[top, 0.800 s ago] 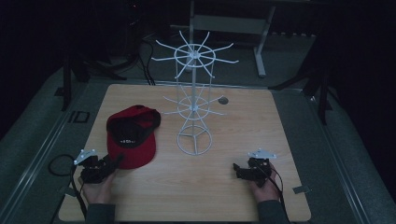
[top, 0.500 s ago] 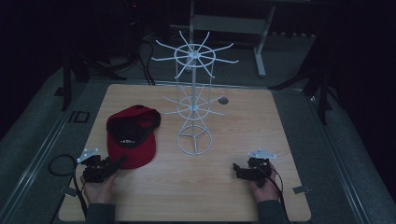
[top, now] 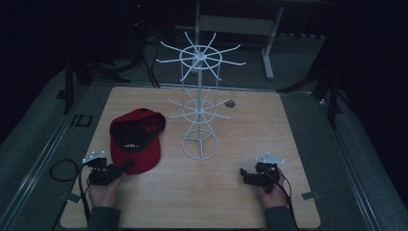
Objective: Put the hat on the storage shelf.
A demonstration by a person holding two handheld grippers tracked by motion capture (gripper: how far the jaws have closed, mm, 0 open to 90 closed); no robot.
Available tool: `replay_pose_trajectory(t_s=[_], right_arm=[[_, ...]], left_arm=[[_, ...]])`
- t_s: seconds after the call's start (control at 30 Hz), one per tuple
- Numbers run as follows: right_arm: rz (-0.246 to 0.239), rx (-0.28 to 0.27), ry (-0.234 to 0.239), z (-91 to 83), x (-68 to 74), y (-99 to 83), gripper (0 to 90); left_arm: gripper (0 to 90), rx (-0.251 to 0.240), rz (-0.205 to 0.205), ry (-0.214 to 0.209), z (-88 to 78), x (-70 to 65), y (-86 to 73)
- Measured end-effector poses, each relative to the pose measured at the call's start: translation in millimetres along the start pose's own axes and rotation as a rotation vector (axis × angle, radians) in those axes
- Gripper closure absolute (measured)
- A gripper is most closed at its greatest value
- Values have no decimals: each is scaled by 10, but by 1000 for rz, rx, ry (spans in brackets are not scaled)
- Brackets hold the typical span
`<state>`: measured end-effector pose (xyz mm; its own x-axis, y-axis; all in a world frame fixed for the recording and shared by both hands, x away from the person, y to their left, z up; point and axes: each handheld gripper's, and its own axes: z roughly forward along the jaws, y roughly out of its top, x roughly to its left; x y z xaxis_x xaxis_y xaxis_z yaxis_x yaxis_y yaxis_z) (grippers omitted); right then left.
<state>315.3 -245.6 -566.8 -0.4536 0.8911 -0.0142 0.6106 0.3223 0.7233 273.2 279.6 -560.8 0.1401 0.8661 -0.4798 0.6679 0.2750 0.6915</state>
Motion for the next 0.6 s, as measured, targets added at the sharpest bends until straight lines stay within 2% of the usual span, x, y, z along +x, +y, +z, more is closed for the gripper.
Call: replay_pose_trajectory(t_s=[0.23, 0.37, 0.43, 0.6], right_arm=[[-1, 0, 0, 1, 0, 1, 134], [-1, 0, 1, 1, -1, 1, 134], [-1, 0, 1, 1, 0, 2, 134], [-2, 0, 1, 2, 0, 2, 134]], left_arm=[[516, 46, -16, -15, 93, 44, 0], [566, 70, -16, -11, 122, 56, -5], [613, 84, -19, -29, 149, 72, -8], [653, 102, -26, -57, 173, 80, -12]])
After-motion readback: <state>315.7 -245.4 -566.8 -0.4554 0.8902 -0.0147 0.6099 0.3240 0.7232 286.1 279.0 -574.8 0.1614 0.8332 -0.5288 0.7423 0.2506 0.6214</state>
